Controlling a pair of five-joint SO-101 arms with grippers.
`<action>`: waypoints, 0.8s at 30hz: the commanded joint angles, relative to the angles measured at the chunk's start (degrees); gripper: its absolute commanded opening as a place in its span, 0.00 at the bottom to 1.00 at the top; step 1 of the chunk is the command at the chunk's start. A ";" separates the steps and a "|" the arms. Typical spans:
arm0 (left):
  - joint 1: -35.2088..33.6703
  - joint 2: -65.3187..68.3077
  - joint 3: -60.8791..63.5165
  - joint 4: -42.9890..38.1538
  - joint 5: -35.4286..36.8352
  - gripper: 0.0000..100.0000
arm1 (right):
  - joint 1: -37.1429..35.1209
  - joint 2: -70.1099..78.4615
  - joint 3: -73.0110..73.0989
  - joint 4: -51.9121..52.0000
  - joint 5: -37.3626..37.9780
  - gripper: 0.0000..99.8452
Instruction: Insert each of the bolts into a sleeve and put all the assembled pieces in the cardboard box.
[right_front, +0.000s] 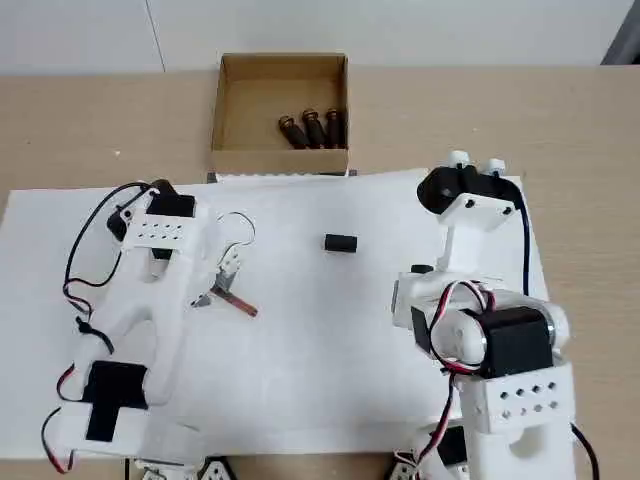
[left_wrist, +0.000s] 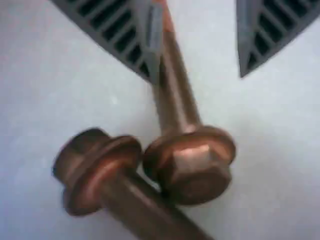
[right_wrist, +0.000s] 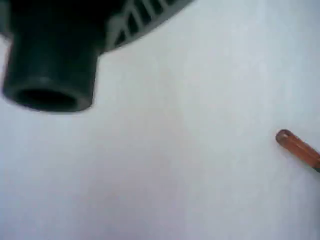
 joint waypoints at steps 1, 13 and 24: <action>-0.26 0.35 -2.15 -1.93 0.53 0.10 | 0.48 -1.27 -2.90 0.57 -0.26 0.00; -0.35 7.56 -2.33 -4.31 0.53 0.08 | 0.48 -1.27 -2.90 0.57 -0.18 0.00; -6.59 8.00 -2.42 -6.77 -0.09 0.00 | 0.48 -1.27 -3.08 0.57 -0.18 0.00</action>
